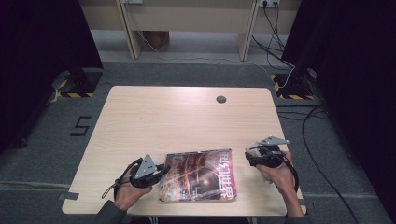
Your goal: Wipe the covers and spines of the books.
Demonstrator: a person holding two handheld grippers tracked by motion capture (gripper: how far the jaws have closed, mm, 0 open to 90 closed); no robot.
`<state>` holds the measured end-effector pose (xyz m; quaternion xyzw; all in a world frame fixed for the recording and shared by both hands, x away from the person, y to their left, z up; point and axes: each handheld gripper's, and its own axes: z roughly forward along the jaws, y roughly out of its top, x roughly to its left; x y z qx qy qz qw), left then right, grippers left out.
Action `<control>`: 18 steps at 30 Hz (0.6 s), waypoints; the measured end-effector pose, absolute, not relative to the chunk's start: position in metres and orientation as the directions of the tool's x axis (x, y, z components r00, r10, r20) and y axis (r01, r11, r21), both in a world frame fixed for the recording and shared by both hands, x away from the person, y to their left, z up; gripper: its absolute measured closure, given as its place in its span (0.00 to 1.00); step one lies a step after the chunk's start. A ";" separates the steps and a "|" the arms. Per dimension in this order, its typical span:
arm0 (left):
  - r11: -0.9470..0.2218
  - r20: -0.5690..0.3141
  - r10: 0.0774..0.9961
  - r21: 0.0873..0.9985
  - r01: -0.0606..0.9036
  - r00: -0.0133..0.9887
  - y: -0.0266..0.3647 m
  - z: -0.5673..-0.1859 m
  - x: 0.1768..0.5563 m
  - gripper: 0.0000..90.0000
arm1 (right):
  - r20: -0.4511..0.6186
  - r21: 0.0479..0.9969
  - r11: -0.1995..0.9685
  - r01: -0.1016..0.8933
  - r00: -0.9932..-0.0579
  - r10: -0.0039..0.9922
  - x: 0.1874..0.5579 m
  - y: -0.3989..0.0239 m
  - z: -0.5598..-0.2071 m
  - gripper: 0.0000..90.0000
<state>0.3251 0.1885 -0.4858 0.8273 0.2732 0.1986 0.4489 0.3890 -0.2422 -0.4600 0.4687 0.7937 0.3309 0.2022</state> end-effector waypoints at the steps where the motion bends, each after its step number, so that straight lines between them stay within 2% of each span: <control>1: -0.450 0.082 0.629 0.850 0.275 0.773 0.189 -0.486 0.324 0.91 | -0.004 0.713 0.332 0.618 -0.470 0.883 0.388 -0.244 -0.461 0.41; 7: -0.455 0.087 0.625 0.848 0.272 0.775 0.187 -0.485 0.320 0.91 | -0.018 0.697 0.332 0.635 -0.448 0.894 0.388 -0.256 -0.467 0.43; 12: -0.461 0.094 0.612 0.849 0.258 0.786 0.187 -0.484 0.316 0.91 | -0.046 0.681 0.355 0.640 -0.446 0.894 0.388 -0.259 -0.471 0.53; 18: -0.455 0.085 0.612 0.851 0.262 0.787 0.188 -0.484 0.317 0.91 | -0.055 0.662 0.360 0.658 -0.436 0.898 0.390 -0.262 -0.480 0.54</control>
